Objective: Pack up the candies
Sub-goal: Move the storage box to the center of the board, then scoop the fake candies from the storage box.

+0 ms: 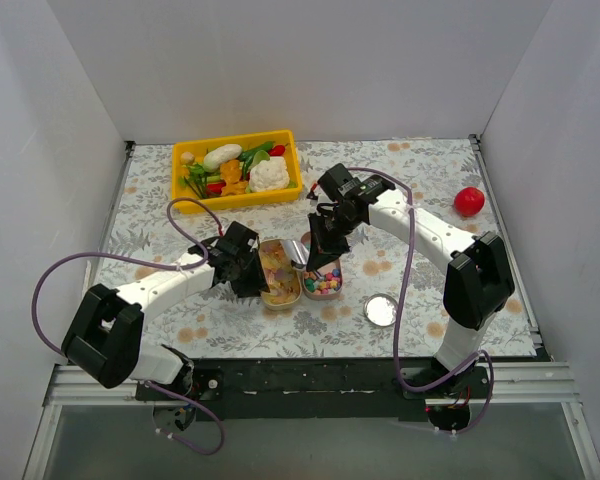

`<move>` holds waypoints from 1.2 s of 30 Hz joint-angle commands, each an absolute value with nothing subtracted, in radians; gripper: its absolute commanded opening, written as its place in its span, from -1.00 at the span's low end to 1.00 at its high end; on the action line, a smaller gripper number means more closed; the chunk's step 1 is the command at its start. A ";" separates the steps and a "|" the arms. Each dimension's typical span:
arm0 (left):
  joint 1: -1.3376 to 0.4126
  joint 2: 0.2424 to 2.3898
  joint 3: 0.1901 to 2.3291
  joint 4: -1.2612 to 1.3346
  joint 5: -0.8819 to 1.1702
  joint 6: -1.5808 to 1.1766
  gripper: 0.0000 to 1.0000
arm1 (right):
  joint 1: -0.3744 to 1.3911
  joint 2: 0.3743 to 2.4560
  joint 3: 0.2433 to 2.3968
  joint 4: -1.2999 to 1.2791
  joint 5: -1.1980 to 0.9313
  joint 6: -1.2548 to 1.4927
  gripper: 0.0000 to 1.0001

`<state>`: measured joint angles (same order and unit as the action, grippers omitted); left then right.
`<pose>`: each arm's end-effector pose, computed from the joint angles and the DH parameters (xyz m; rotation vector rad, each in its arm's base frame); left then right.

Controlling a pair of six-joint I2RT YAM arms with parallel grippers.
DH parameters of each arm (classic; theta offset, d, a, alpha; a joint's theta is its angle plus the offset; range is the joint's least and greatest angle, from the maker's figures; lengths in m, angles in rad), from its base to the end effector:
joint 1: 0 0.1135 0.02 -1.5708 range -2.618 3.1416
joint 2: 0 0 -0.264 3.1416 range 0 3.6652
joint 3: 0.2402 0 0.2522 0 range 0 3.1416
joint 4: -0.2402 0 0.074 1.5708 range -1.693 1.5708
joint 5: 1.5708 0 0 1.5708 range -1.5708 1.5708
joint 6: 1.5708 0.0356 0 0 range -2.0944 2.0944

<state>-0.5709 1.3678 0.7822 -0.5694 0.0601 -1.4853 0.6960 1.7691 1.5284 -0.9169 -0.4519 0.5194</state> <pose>0.2078 -0.1360 0.1865 -1.2736 2.6309 -0.5734 0.2715 0.2471 0.2751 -0.3982 2.9007 0.9019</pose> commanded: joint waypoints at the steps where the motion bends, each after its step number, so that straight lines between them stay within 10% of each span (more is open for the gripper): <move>1: -0.578 1.361 0.788 -0.548 0.041 -1.491 -0.38 | 0.700 1.744 1.572 -0.943 -0.485 0.500 -0.97; 15: -0.542 1.385 1.123 -0.709 -0.117 -1.425 0.43 | 0.724 1.756 1.629 -1.066 -0.509 0.434 -0.97; 36: -0.339 1.795 1.371 -0.562 0.087 -1.252 0.39 | 0.819 1.842 1.576 -1.123 -0.644 0.514 -0.97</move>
